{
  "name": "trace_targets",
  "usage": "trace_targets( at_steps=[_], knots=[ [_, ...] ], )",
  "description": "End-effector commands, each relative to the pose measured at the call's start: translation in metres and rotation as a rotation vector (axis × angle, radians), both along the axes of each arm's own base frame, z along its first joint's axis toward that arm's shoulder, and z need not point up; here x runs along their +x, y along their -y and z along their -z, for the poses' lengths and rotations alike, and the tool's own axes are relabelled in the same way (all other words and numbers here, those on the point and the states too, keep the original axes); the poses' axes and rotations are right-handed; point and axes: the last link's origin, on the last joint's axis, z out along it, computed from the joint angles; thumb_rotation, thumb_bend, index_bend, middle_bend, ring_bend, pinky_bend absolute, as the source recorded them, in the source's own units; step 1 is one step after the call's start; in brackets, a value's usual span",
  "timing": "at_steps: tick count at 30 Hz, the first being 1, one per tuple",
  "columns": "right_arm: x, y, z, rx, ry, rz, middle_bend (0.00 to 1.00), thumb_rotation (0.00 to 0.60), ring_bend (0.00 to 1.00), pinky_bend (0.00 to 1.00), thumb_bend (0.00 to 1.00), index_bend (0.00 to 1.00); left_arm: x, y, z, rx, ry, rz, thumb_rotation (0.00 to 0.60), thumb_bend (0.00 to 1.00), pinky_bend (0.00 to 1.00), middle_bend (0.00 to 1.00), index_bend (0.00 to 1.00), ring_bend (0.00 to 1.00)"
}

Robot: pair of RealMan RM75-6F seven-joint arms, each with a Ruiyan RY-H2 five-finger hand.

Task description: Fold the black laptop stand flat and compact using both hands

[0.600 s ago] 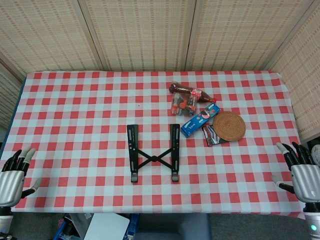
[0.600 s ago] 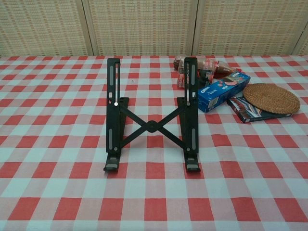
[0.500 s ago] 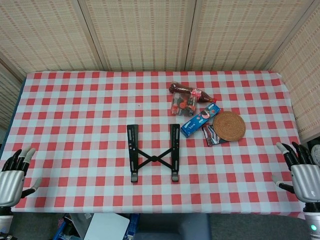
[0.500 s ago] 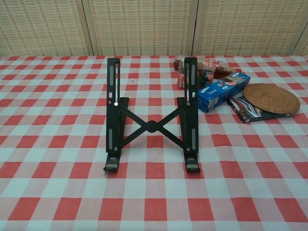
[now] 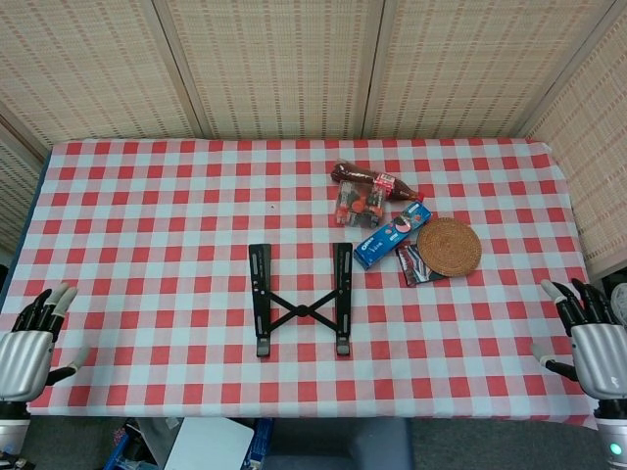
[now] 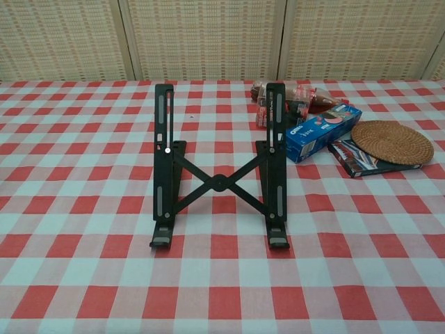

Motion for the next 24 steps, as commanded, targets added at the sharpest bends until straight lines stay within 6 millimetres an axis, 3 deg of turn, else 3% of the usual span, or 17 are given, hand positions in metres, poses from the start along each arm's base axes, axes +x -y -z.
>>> trace_targets(
  at_steps=[1, 13, 15, 18, 19, 20, 24],
  knots=[
    [0.002, 0.003, 0.0, 0.005, 0.013, -0.008, 0.16, 0.6, 0.04, 0.07, 0.16, 0.1, 0.004, -0.007, 0.001, -0.02, 0.025, 0.018, 0.6, 0.29, 0.14, 0.0, 0.0, 0.0],
    [0.03, 0.025, 0.02, 0.098, 0.193, -0.082, 0.16, 0.6, 0.04, 0.07, 0.14, 0.1, 0.034, -0.062, 0.01, -0.143, 0.228, 0.149, 0.6, 0.29, 0.14, 0.0, 0.0, 0.07],
    [0.036, 0.031, 0.026, 0.139, 0.24, -0.082, 0.16, 0.6, 0.04, 0.07, 0.13, 0.1, 0.04, -0.073, 0.013, -0.177, 0.27, 0.158, 0.577, 0.29, 0.15, 0.0, 0.0, 0.08],
    [0.046, 0.039, 0.037, 0.208, 0.309, -0.083, 0.15, 0.6, 0.04, 0.07, 0.1, 0.1, 0.047, -0.09, 0.017, -0.222, 0.317, 0.148, 0.424, 0.28, 0.16, 0.01, 0.01, 0.11],
    [0.049, 0.041, 0.04, 0.226, 0.333, -0.085, 0.14, 0.6, 0.04, 0.07, 0.1, 0.1, 0.051, -0.094, 0.018, -0.235, 0.336, 0.15, 0.325, 0.27, 0.16, 0.02, 0.01, 0.13],
    [0.053, 0.045, 0.044, 0.249, 0.369, -0.085, 0.14, 0.6, 0.04, 0.07, 0.09, 0.1, 0.055, -0.1, 0.02, -0.253, 0.363, 0.149, 0.264, 0.26, 0.17, 0.03, 0.02, 0.13],
    [0.066, 0.056, 0.059, 0.32, 0.523, -0.066, 0.11, 0.6, 0.03, 0.07, 0.05, 0.07, 0.066, -0.117, 0.025, -0.319, 0.451, 0.147, 0.132, 0.25, 0.17, 0.04, 0.03, 0.15]
  ],
)
